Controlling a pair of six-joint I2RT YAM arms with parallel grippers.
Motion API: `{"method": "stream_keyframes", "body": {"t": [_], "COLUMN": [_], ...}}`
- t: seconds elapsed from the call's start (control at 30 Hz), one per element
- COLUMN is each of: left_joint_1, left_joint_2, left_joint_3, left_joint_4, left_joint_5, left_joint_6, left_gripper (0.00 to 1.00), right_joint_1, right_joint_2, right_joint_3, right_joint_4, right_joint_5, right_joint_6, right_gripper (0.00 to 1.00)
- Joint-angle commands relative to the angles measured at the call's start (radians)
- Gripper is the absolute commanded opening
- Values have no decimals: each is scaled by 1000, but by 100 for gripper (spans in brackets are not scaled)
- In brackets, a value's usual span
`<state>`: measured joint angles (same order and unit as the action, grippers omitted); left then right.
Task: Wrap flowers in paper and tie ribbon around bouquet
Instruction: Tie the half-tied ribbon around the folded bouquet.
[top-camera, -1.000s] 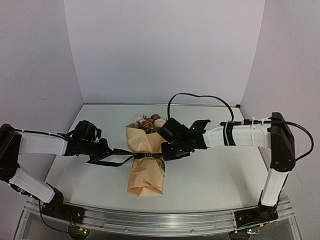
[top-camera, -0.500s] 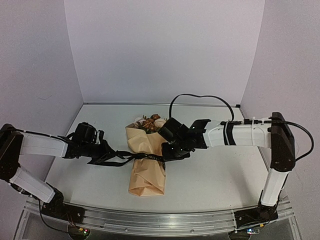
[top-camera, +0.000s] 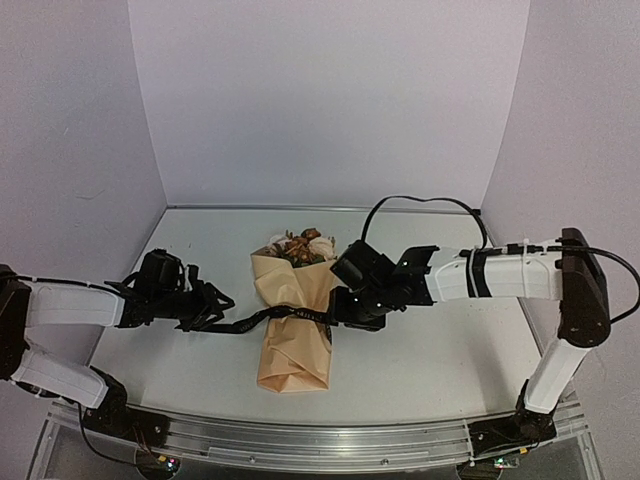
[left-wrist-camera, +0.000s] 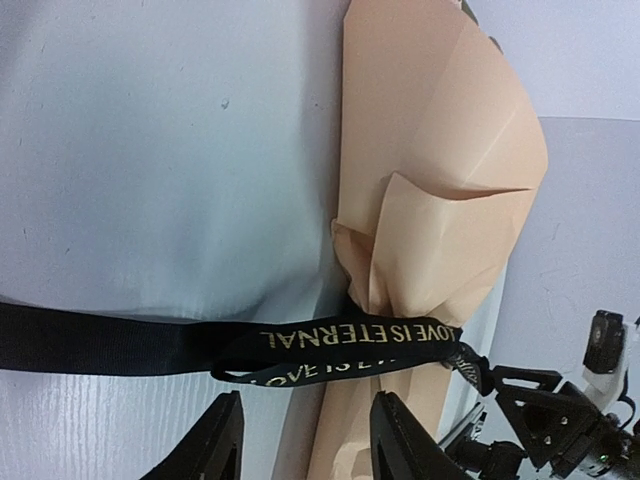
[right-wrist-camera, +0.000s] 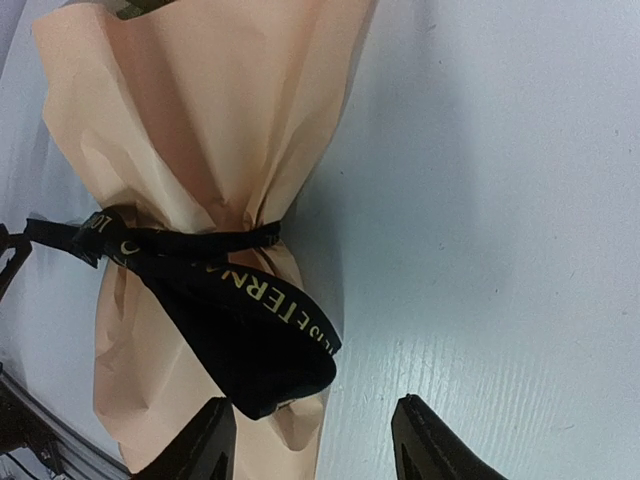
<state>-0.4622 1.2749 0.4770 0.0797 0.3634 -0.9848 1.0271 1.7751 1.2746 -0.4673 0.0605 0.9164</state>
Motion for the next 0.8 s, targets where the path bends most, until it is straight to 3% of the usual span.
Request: {"method": "stream_keyframes", "body": {"t": [0.0, 0.4, 0.77], "left_joint_1": [-2, -84, -164], "left_joint_2": [-24, 60, 166], "left_joint_3": [13, 23, -11], "left_joint_4": [36, 1, 156], "left_joint_5": [12, -45, -79], "left_joint_6": [-52, -214, -371], "left_gripper": [48, 44, 46], "right_joint_1": [3, 5, 10], "right_joint_2": [-46, -59, -25], "right_joint_3": [-45, -85, -78], "right_joint_4": [96, 167, 196], "right_joint_5": [-19, 19, 8], "right_joint_6": [98, 156, 166], "right_gripper": [59, 60, 54]}}
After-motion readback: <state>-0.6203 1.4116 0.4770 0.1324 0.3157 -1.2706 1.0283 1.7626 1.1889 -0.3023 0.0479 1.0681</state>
